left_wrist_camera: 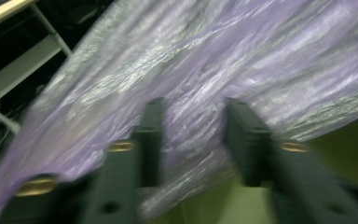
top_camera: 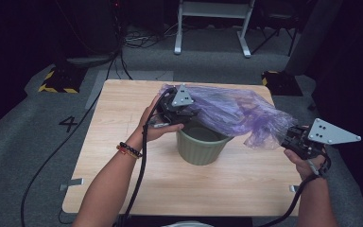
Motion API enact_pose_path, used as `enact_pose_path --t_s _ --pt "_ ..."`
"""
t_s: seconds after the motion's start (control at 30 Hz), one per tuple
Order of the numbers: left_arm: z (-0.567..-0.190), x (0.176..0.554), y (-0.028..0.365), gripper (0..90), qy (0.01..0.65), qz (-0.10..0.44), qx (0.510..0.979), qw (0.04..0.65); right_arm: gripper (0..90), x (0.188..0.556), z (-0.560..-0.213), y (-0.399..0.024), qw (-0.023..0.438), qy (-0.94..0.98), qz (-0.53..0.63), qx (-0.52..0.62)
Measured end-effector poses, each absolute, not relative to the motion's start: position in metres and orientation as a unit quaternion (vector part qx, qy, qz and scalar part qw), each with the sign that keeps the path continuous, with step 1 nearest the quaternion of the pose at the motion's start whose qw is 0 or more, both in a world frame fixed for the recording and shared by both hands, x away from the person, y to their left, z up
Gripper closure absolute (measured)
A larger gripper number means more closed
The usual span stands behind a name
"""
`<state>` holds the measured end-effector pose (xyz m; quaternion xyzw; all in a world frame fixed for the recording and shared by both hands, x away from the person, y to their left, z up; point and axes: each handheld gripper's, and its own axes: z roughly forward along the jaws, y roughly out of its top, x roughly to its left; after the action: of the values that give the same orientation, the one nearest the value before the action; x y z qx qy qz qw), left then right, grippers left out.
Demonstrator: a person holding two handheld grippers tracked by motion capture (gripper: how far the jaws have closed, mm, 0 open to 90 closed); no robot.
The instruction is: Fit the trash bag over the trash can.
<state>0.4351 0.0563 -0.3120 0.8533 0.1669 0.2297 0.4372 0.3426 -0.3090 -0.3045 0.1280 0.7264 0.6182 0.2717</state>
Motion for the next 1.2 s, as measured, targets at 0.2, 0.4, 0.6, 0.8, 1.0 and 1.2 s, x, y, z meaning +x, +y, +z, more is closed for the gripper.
enact_pose_path --t_s 0.2,0.4,0.6,0.8,1.0,1.2 --pt "-0.316 0.437 0.049 89.7 0.160 0.231 0.860 0.425 88.8 0.343 -0.302 -0.305 0.273 0.721 0.623 0.131" --pt "-0.313 0.431 0.037 89.9 0.135 0.221 0.864 0.432 88.7 0.340 -0.300 -0.311 0.282 0.711 0.630 0.137" --pt "-0.310 0.423 0.016 89.9 0.098 0.192 0.871 0.442 88.6 0.336 -0.296 -0.317 0.294 0.696 0.639 0.146" --pt "-0.309 0.414 0.003 89.8 0.071 0.188 0.882 0.427 88.4 0.336 -0.295 -0.321 0.300 0.686 0.644 0.158" --pt "-0.304 0.413 0.016 74.4 0.094 0.186 0.871 0.445 88.2 0.339 -0.294 -0.314 0.300 0.690 0.640 0.158" --pt "-0.301 0.406 0.036 45.6 0.116 0.198 0.855 0.464 88.1 0.345 -0.293 -0.303 0.297 0.696 0.635 0.159"
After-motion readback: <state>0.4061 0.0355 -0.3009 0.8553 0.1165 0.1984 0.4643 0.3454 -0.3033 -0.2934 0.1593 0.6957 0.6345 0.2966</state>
